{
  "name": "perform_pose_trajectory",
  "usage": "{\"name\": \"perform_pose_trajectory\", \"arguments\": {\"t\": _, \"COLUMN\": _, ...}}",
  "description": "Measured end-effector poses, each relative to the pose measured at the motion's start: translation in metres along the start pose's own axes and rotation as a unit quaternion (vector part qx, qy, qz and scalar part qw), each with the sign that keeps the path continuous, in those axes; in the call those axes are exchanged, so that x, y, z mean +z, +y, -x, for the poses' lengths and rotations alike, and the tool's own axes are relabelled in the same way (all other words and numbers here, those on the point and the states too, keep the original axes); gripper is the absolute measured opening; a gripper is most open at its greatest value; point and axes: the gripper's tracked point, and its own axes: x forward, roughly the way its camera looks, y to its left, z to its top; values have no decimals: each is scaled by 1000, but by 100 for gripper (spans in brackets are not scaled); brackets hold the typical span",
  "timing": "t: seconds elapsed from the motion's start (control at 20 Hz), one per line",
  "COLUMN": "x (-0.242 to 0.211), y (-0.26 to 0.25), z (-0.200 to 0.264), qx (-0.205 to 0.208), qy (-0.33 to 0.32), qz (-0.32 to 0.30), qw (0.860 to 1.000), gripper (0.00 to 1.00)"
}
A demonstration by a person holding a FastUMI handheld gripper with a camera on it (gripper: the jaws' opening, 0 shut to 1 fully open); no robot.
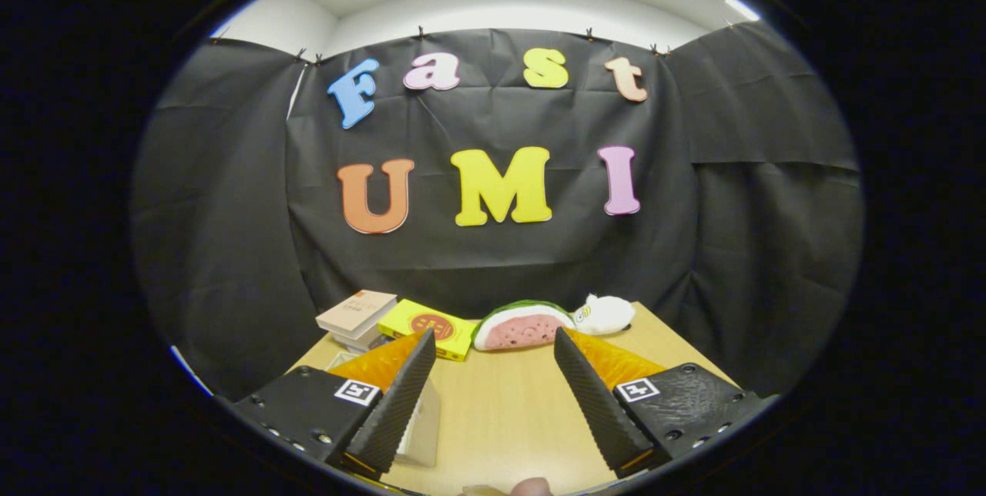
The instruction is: Open the storage box then place both shoes into the box .Put the left shoe in first, then the right shoe, with the right side of both shoes facing outward in a uniform manner.
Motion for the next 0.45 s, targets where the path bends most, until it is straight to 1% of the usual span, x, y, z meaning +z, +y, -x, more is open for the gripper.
{"name": "perform_pose_trajectory", "arguments": {"t": 0.15, "x": 3, "y": -4, "z": 2, "qx": 2, "qy": -16, "qz": 6, "qw": 1000, "gripper": 95}}
{"name": "perform_pose_trajectory", "arguments": {"t": 0.45, "x": -1, "y": 5, "z": 0, "qx": 15, "qy": -22, "qz": 11, "qw": 1000, "gripper": 95}}
